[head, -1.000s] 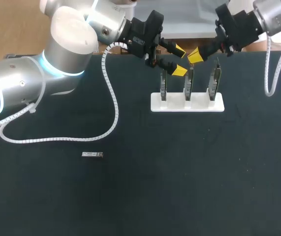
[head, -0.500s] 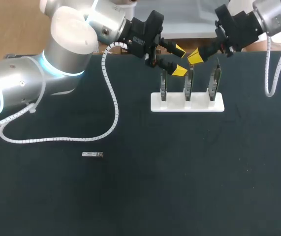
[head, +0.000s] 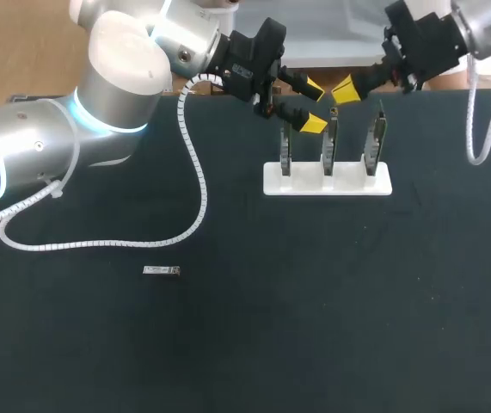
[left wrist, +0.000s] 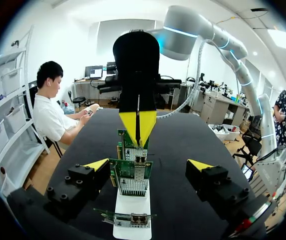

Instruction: Pick up the optical module with the left hand, and insert it into the network port with the right hand.

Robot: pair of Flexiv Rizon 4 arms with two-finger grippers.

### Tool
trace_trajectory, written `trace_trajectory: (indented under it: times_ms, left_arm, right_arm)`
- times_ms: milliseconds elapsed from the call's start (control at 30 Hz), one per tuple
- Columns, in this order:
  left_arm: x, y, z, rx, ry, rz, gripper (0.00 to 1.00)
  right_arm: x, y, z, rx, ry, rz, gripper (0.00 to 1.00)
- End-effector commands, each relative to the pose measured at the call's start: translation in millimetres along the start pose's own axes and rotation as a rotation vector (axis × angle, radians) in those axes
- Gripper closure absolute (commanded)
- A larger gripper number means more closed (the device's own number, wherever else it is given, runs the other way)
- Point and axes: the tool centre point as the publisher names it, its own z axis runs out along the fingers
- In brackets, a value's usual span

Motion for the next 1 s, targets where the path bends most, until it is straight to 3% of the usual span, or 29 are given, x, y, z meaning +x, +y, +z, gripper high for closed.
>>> trace_trajectory:
  times_ms: [33, 167, 300, 1000]
  left_arm:
    - [-0.3, -0.4, 0.0, -0.001, 0.003, -0.001, 0.0]
    - [-0.3, -0.4, 0.0, -0.001, 0.003, -0.001, 0.0]
    - [-0.3, -0.4, 0.0, -0.001, 0.003, -0.001, 0.0]
    - [-0.3, -0.4, 0.0, -0.001, 0.003, -0.001, 0.0]
  right_arm:
    - [-0.2, 7.2, -20.2, 0.02, -0.012, -0.003, 1.0]
    - [9.8, 6.7, -40.2, -0.007, -0.032, 0.02, 1.0]
    - [22.7, 10.6, -50.1, -0.057, 0.02, -0.007, 1.0]
    - [54.8, 1.5, -84.8, -0.013, 0.03, -0.005, 1.0]
